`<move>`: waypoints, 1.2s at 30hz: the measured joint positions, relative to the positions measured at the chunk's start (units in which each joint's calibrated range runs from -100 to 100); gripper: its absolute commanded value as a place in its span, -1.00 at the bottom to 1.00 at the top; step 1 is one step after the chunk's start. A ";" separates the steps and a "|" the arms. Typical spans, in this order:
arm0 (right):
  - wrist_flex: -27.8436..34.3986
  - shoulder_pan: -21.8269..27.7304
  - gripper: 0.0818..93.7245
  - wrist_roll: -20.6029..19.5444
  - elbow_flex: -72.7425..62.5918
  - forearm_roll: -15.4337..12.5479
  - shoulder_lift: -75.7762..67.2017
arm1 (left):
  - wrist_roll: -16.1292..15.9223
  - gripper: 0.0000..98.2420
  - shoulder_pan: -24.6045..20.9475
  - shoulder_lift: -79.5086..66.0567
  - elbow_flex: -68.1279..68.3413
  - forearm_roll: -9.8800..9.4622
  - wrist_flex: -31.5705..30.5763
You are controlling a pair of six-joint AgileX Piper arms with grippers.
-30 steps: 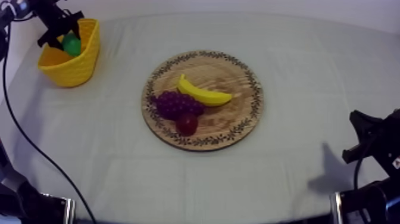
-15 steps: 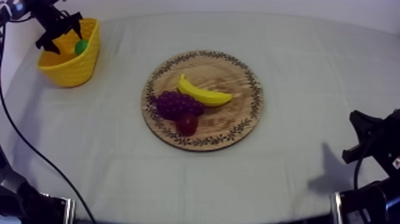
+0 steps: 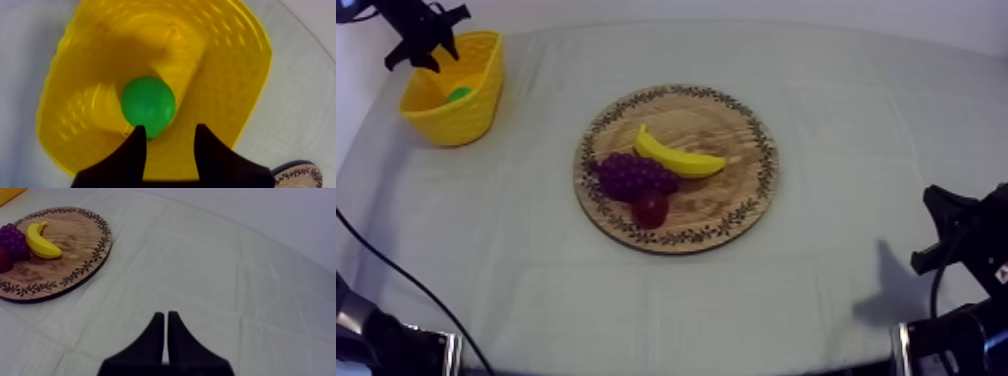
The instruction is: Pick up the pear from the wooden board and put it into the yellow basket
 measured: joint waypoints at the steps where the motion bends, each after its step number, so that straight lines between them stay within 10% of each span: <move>1: 0.00 0.00 -0.99 0.00 0.00 0.00 0.00 | -0.19 -0.45 0.06 -1.27 0.91 0.00 -0.15; 23: 0.00 0.00 -0.99 -0.06 0.00 0.00 0.00 | -5.03 -1.00 2.18 -37.36 36.72 -0.07 -24.91; 36: 0.00 0.00 -0.99 0.01 0.00 0.00 0.00 | -4.95 -1.00 6.96 -66.06 64.31 -6.34 -27.43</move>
